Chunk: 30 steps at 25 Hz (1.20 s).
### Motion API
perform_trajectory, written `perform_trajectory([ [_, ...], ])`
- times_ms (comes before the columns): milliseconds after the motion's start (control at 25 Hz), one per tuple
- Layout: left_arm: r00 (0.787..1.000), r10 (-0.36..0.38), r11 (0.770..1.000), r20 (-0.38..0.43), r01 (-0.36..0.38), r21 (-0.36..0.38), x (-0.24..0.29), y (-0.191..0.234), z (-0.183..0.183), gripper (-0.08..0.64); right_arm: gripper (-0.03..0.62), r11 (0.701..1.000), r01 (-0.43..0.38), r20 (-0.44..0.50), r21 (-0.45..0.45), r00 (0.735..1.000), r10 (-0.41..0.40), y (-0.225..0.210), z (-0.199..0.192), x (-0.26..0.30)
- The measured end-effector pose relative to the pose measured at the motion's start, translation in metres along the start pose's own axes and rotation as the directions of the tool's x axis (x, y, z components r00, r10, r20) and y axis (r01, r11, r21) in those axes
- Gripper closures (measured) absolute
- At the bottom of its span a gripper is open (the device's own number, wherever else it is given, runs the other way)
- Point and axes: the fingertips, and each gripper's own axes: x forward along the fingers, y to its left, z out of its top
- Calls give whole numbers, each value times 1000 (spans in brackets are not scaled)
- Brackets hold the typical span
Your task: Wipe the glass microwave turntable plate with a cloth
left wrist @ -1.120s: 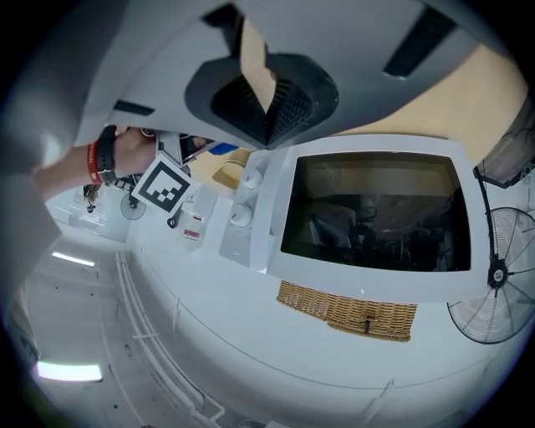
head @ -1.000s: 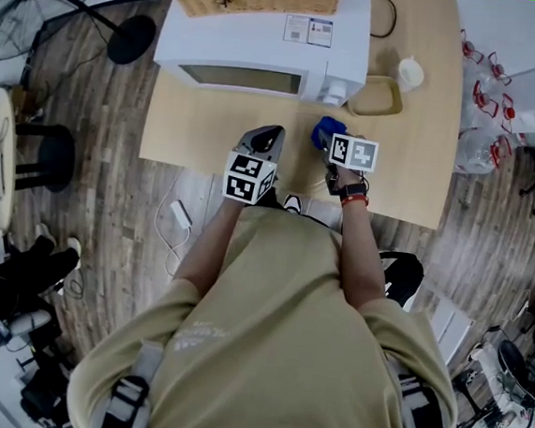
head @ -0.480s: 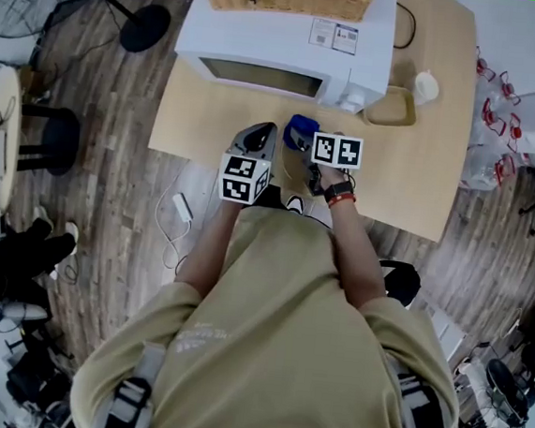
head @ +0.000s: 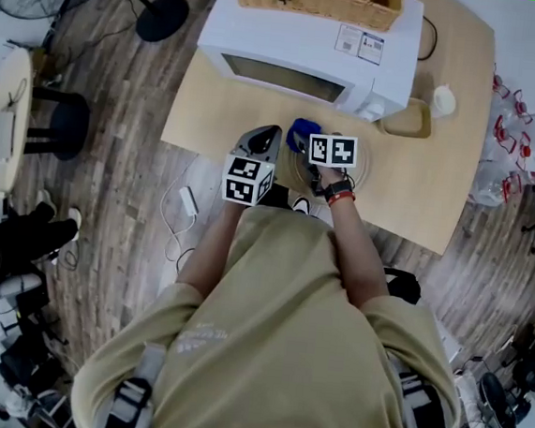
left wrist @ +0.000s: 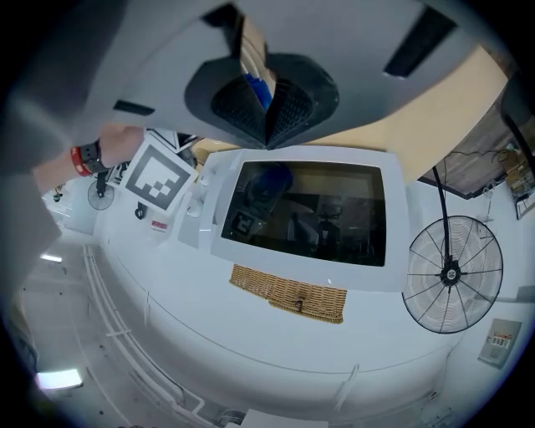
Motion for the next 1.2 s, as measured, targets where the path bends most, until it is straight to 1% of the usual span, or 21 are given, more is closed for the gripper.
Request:
perform_trajectory([
  [160,1000,-8,1000,-9,8,0,3,0,-2,541,448,1000,12,-5,-28,1000,-12,-2,0,2],
  [480,999,-30,999,-16,31,14,9,-10,0,541,449,999,8,-6,-35,1000,-9,-5,-1,1],
  [640,999,-34,998,-27,36,52,9,-14,0,541,449,1000,6,-4,-26,1000,-6,-6,-1,0],
  [680,999,-35,998,-28,36,51,9,-15,-1,541,449,1000,6,-2,-24,1000,-6,-6,-1,0],
  [880,1000,-26,1000,-8,26,5,4,-9,5,541,449,1000,12,4,-16,1000,-12,-9,-1,-3],
  [1080,1000,-18,1000,15,18,3,2,-6,16,541,448,1000,8,19,12,1000,-8,-14,-3,-8],
  [1200,1000,-29,1000,12,29,5,3,-11,15,541,448,1000,15,30,18,999,-16,-18,-3,-12],
])
